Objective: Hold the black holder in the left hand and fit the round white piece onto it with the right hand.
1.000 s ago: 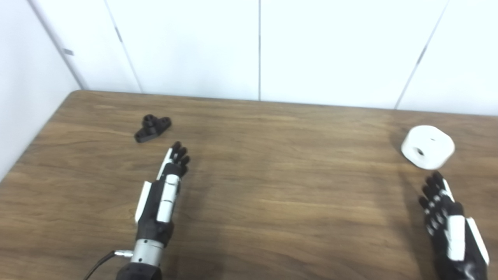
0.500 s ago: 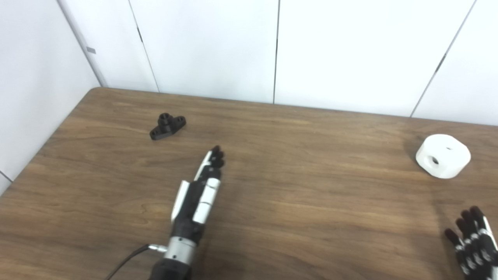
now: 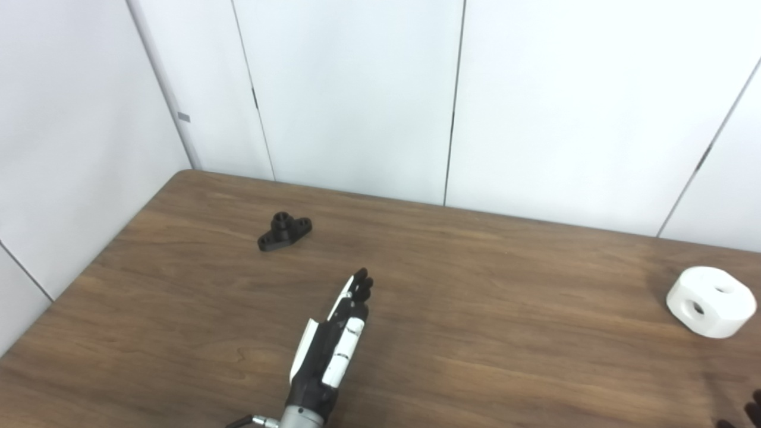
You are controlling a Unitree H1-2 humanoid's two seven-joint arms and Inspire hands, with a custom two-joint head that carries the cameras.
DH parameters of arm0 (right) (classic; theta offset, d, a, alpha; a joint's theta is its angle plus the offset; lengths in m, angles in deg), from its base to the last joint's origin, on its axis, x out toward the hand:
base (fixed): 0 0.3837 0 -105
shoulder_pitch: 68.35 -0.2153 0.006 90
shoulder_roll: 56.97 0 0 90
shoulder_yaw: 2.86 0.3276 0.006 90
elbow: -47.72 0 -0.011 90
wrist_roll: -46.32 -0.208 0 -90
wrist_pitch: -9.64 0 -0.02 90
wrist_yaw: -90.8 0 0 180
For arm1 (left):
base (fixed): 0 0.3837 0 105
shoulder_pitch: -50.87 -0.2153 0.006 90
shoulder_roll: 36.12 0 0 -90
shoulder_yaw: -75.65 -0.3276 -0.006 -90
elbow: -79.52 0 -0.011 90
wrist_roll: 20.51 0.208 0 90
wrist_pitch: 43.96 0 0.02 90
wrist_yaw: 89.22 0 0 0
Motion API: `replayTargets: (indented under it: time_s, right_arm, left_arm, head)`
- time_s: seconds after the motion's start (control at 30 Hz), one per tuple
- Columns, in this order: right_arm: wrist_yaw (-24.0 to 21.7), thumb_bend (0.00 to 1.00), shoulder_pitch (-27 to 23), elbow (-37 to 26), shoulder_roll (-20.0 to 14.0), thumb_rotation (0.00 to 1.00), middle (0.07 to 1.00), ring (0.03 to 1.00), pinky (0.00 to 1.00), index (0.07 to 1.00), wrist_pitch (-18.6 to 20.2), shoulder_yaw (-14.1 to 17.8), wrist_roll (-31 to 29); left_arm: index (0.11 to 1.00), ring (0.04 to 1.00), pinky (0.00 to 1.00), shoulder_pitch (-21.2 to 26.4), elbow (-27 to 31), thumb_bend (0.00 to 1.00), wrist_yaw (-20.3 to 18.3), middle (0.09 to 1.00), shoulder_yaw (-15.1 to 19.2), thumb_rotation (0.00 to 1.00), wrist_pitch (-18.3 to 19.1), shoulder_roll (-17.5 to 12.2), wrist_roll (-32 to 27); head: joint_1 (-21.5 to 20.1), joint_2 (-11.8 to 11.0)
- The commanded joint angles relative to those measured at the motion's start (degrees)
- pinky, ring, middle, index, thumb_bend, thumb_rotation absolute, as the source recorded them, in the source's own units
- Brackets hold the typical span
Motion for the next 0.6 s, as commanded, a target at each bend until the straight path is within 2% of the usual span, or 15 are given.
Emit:
replayTargets:
  time_s: [0.0,0.33,0.43,0.47,0.53,0.57]
  right_arm:
    - [0.42,0.71,0.81,2.7,-0.29,1.0,1.0,1.0,1.0,1.0,0.25,0.08,-0.04]
    - [0.68,0.69,0.63,2.91,-0.11,1.0,1.0,1.0,1.0,1.0,-0.19,-0.14,0.39]
    - [1.02,0.7,0.61,2.48,-0.05,1.0,1.0,1.0,1.0,1.0,0.46,-0.25,0.87]
    - [1.15,0.69,0.61,2.28,0.04,1.0,1.0,1.0,1.0,1.0,0.62,-0.27,0.9]
    - [1.39,0.69,0.55,2.03,0.19,1.0,1.0,1.0,1.0,1.0,0.73,-0.36,1.1]
    - [1.44,0.69,0.53,1.97,0.2,1.0,1.0,1.0,1.0,1.0,0.71,-0.39,1.13]
  left_arm:
    - [0.995,0.982,1.0,-4.4,0.37,0.55,0.63,0.971,-0.49,0.91,-3.08,2.55,0.9]
    - [0.996,0.978,1.0,-4.44,0.43,0.56,1.02,0.967,-0.28,0.92,-2.64,2.35,0.86]
    - [0.994,0.971,0.99,-4.24,0.64,0.56,1.05,0.956,-0.09,0.9,-2.31,1.98,1.37]
    - [0.997,0.974,0.99,-4.12,0.82,0.54,0.94,0.959,-0.08,0.87,-2.21,1.68,1.71]
    - [0.992,0.958,0.93,-3.9,2.01,0.5,1.38,0.956,0.23,0.69,-1.1,1.03,4.25]
    - [0.985,0.946,0.93,-3.89,3.72,0.5,1.74,0.949,0.49,0.63,1.05,0.84,6.48]
  head:
    - [0.02,0.04]
    - [-0.97,0.08]
    - [-1.28,-0.02]
    - [-1.28,-0.02]
    - [-1.59,-0.05]
    - [-1.59,-0.05]
